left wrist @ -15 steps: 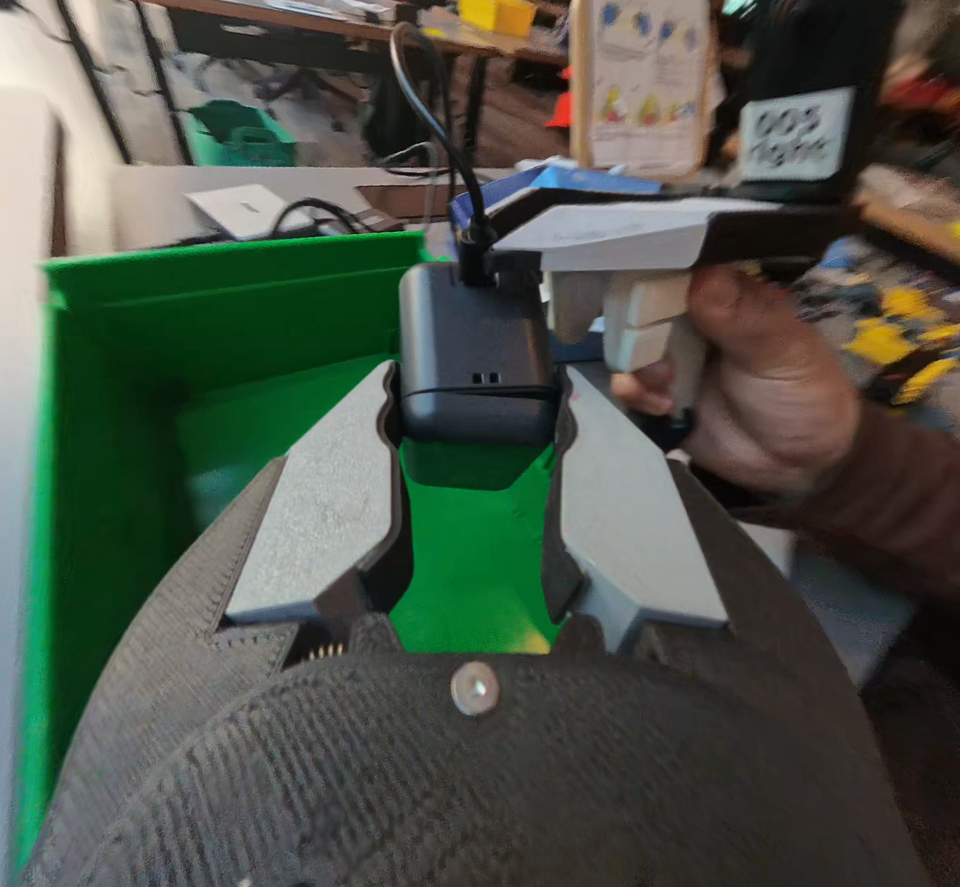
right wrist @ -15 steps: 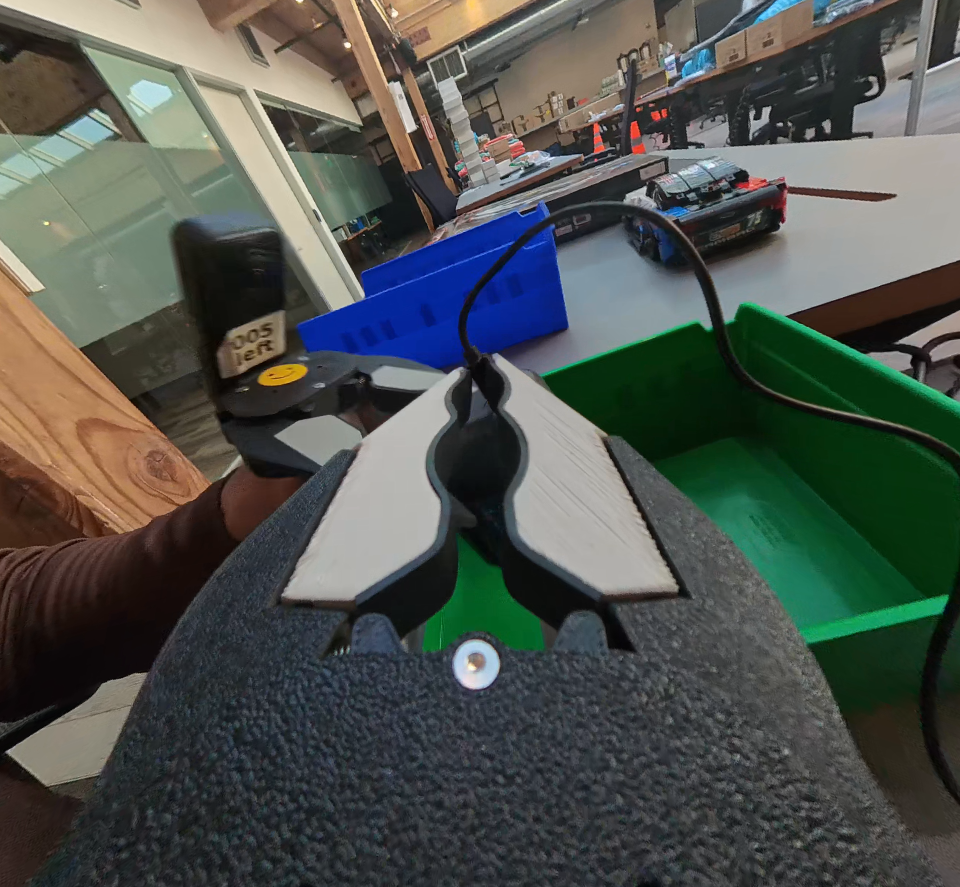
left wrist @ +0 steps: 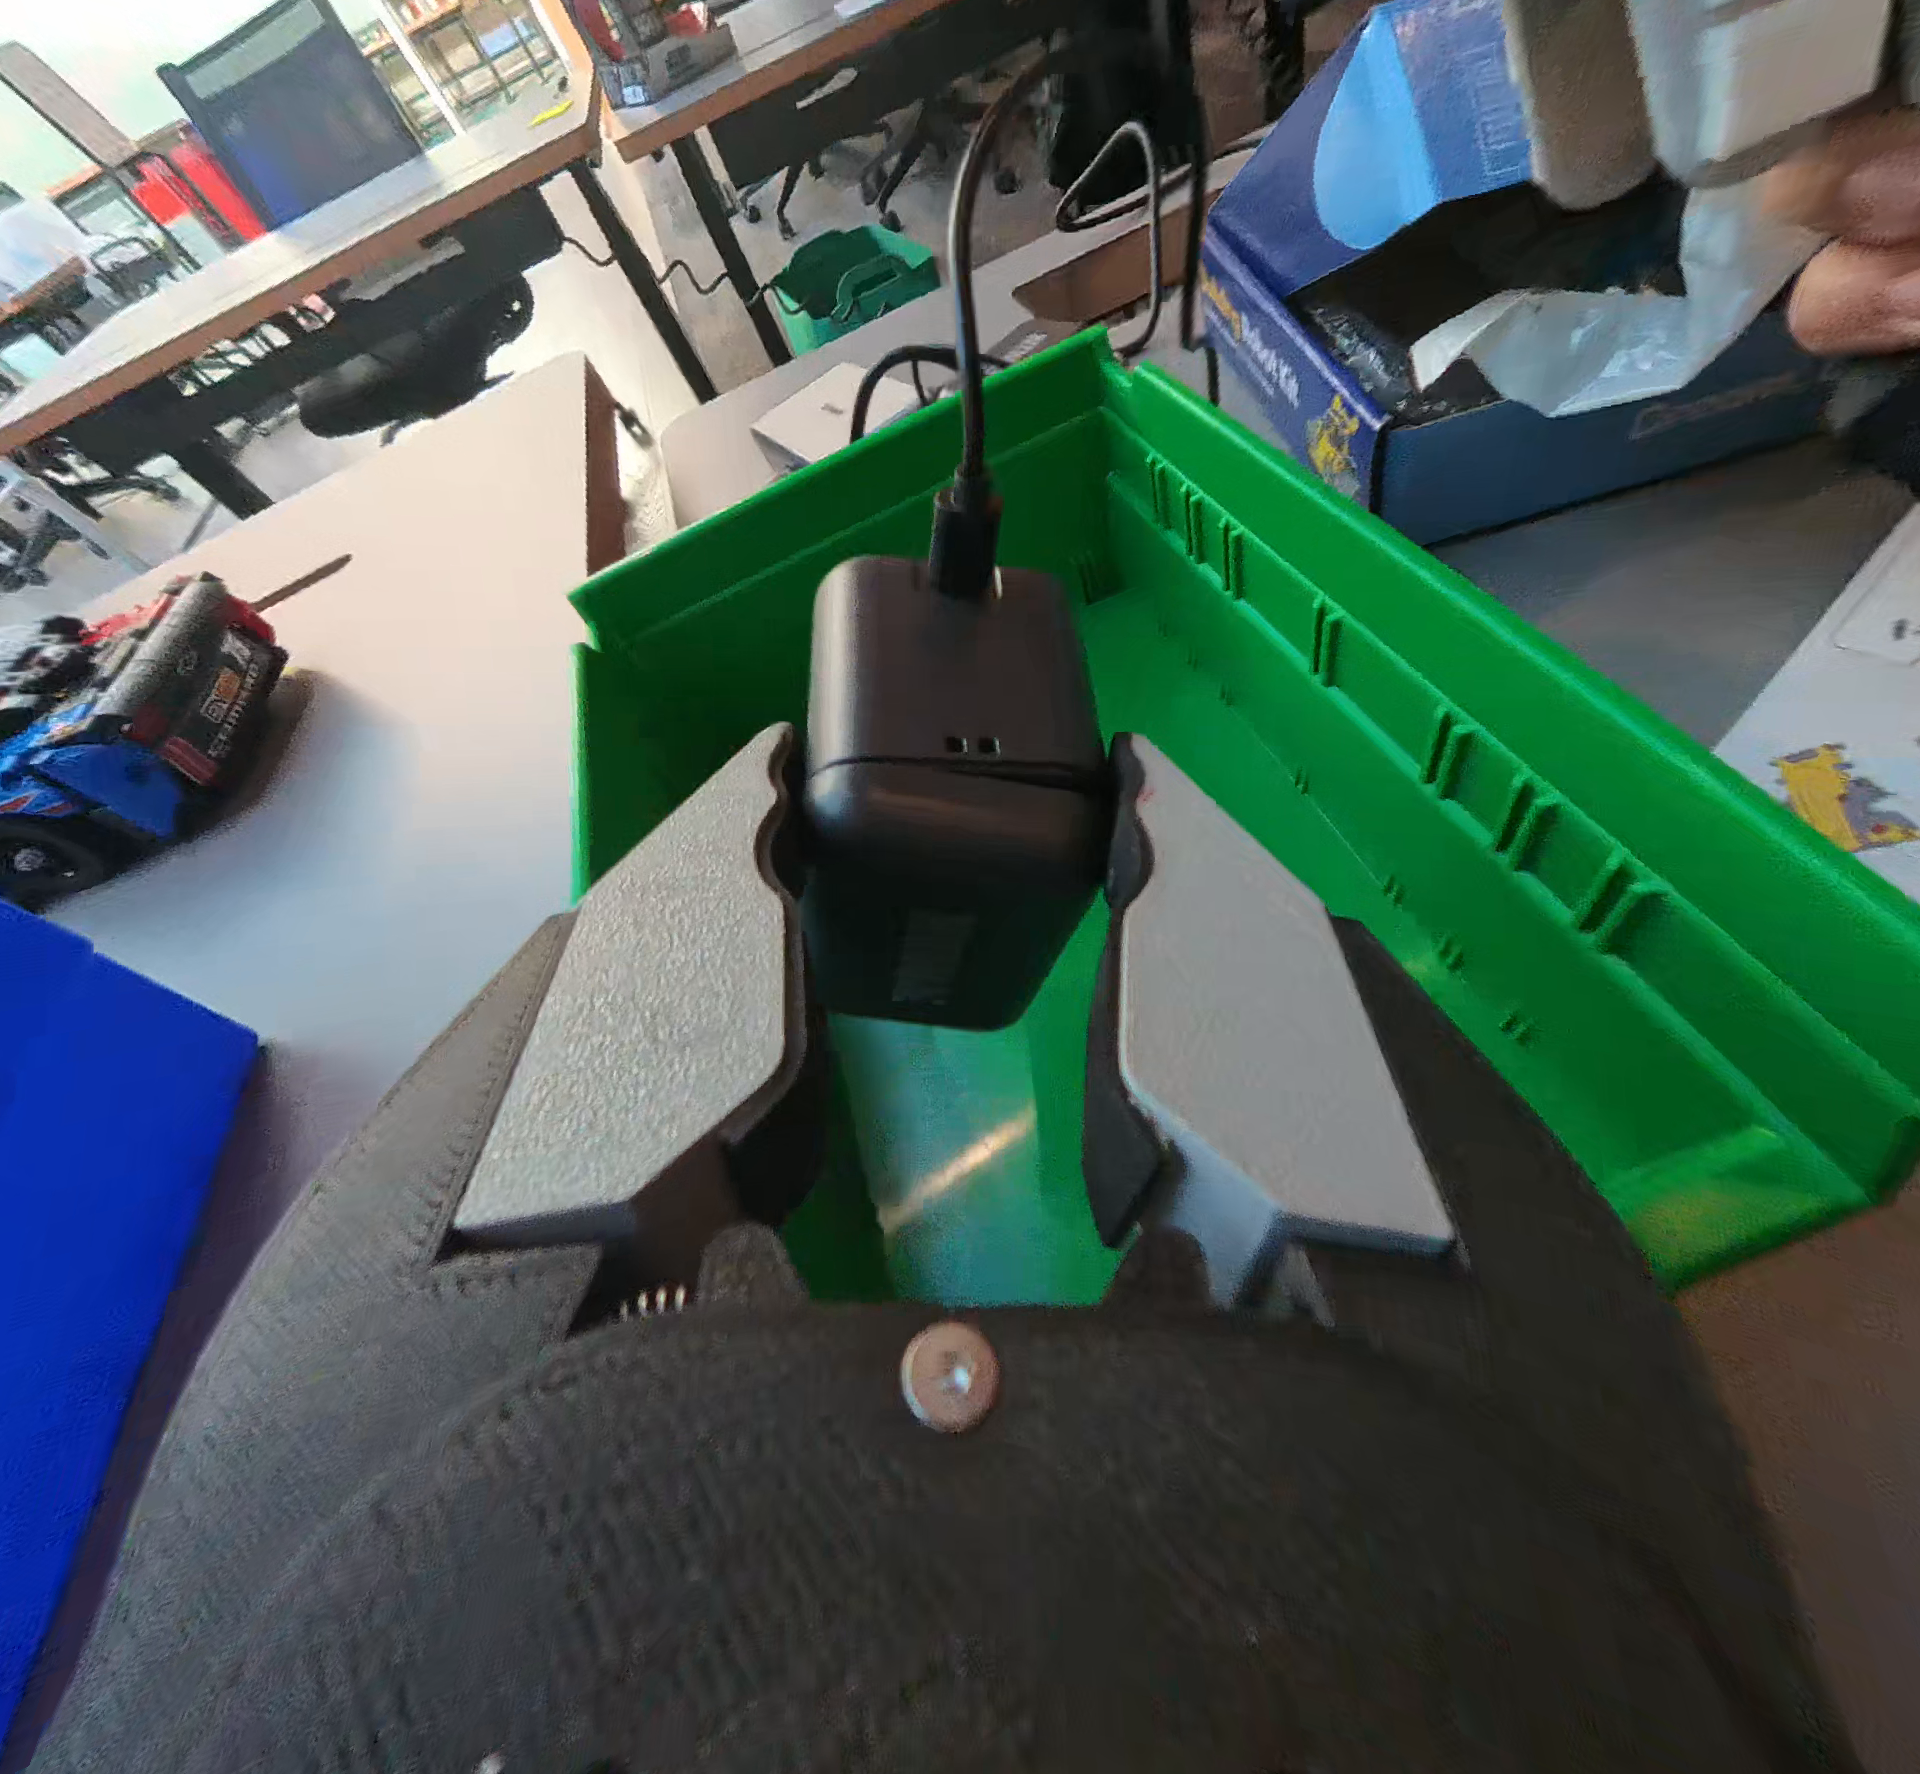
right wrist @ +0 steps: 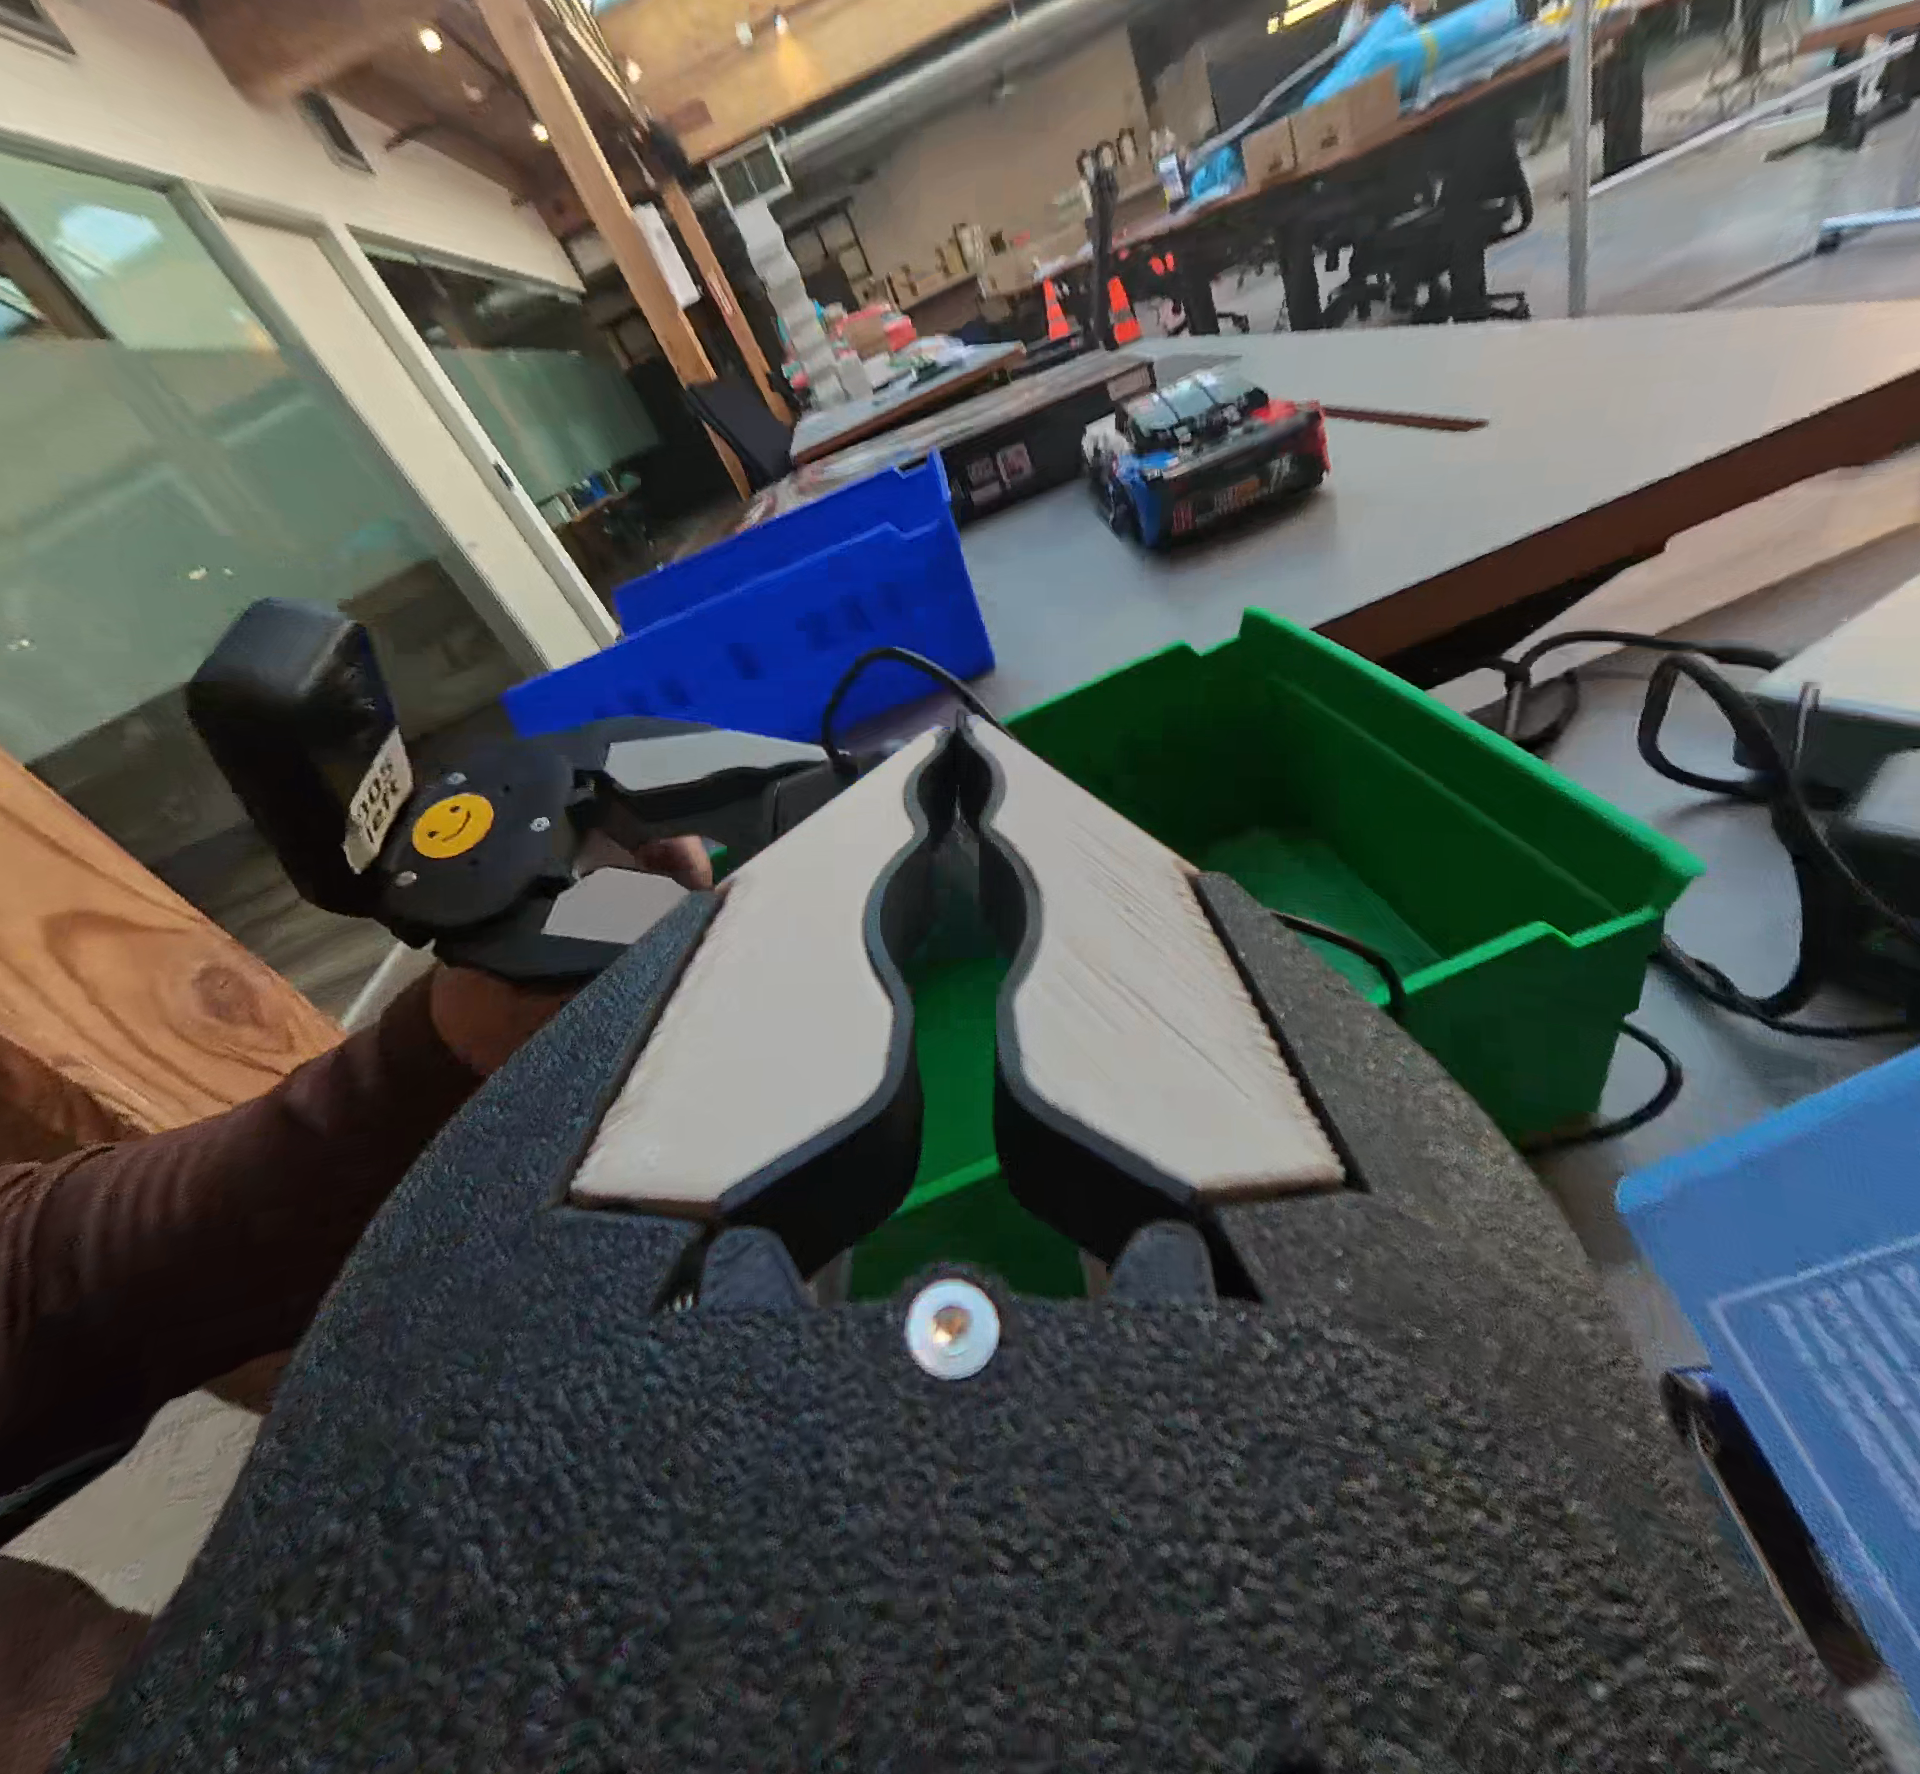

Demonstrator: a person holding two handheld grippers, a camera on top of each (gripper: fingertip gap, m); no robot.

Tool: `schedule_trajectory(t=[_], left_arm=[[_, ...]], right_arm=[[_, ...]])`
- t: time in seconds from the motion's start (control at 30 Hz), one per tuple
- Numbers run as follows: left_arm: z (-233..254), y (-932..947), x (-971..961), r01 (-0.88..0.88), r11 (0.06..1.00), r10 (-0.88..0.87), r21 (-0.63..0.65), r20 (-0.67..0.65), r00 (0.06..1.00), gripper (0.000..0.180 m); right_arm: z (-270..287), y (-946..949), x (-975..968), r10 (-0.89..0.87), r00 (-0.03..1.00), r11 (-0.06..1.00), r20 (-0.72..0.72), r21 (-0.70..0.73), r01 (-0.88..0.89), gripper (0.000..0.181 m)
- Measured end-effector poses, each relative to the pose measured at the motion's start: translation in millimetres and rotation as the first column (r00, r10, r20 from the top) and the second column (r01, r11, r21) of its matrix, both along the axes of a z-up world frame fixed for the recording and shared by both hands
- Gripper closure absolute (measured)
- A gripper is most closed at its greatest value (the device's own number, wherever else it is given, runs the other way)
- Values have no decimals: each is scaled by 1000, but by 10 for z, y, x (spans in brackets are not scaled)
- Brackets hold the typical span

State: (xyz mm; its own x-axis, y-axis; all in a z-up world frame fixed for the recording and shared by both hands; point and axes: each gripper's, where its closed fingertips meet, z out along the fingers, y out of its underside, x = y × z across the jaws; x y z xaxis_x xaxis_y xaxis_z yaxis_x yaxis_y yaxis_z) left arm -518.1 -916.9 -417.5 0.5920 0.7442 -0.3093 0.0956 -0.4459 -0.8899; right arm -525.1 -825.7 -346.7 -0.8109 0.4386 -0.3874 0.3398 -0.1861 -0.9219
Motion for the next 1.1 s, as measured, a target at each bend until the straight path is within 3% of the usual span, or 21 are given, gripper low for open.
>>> schedule_trajectory(t=[0.07, 0.17, 0.27, 0.6, 0.8, 0.93, 1.03, 1.1], left_arm=[[-109, -40, -32, -21, 991, 23, -129, 15, 1000, 123], [-411, 13, -47, 82, 966, -28, -244, 217, 976, 123], [-641, 9, -136, 153, 935, -26, -319, 371, 928, 122], [-811, 105, -548, 242, 896, 98, -371, 699, 709, 122], [-1003, 315, -785, 247, 896, 108, -369, 720, 685, 121], [-1036, 353, -811, 226, 903, 85, -366, 667, 741, 120], [-820, 376, -828, 185, 926, 46, -330, 583, 811, 124], [-596, 384, -783, 152, 949, 19, -275, 533, 846, 116]], right_arm=[[-90, -102, 71, 50, 999, 997, -1, 54, -50, 181], [-260, -269, 204, 136, 990, 980, 26, 141, -138, 180], [-315, -263, 219, 137, 990, 981, 32, 137, -140, 178], [-162, -91, 255, 157, 988, 983, 15, 91, -157, 177], [-102, -38, 405, 182, 983, 974, -19, 137, -178, 175], [-175, 87, 459, 158, 987, 970, -35, 191, -148, 173], [-135, 134, 538, 164, 985, 971, -45, 181, -154, 168], [-121, 144, 586, 163, 985, 970, -63, 194, -148, 166]])
